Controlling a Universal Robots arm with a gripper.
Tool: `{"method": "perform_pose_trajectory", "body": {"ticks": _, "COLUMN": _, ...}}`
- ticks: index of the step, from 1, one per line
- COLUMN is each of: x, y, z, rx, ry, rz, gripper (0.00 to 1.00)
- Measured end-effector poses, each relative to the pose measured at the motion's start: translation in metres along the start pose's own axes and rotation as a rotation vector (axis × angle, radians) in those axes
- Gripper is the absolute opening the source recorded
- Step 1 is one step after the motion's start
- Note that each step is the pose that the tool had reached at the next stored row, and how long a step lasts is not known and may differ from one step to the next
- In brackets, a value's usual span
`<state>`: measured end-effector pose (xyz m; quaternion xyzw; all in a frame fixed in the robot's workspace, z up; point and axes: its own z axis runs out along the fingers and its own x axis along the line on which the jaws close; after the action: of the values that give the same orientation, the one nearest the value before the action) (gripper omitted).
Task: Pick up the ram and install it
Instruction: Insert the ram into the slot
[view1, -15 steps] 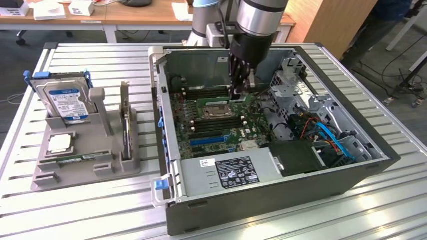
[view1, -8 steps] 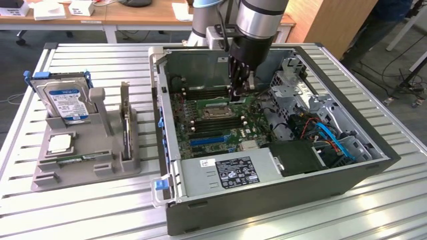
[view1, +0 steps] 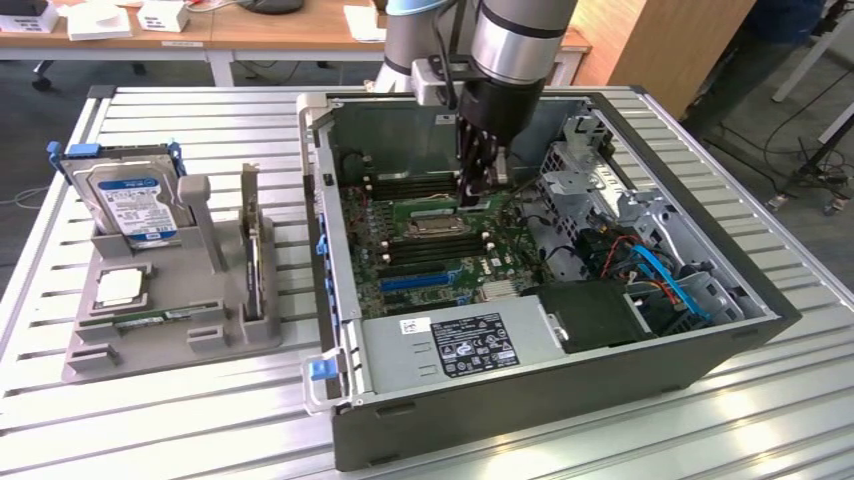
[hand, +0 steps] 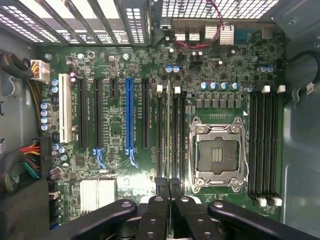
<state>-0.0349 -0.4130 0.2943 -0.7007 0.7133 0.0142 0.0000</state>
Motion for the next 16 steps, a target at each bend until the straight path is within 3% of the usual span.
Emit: {"method": "perform_pose_trajectory", "body": {"ticks": 16, "x": 0.0002, "y": -0.0002, "z": 0.0098, "rx": 0.0, "ry": 0.0001, "rz": 0.0, "gripper": 0.11}}
